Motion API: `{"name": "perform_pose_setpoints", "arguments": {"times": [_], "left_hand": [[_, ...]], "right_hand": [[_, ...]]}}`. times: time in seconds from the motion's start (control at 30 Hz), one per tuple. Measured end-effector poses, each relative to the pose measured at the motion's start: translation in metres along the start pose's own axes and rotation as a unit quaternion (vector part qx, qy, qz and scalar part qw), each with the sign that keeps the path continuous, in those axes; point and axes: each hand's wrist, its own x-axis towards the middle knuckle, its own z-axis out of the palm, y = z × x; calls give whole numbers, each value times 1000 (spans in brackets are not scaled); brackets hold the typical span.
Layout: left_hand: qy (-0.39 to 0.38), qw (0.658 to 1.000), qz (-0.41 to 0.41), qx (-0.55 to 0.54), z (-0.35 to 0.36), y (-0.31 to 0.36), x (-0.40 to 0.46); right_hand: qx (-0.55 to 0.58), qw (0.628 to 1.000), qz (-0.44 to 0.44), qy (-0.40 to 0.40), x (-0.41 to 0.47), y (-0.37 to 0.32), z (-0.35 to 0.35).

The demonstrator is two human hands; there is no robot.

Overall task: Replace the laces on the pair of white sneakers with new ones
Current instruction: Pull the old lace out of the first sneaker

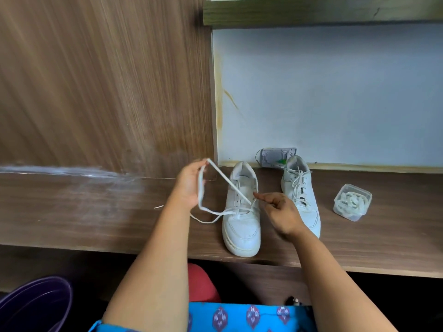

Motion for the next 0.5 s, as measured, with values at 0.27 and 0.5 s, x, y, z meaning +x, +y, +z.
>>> {"name": "perform_pose_setpoints", "arguments": {"times": [0.27,0.5], "left_hand": [[-136,674,218,693,19,-53,5],[-151,682,186,691,24,-65,10]], "right_hand": [[17,1000,15,-8,6,5,2],[14,999,32,-21,4,10,3]]}}
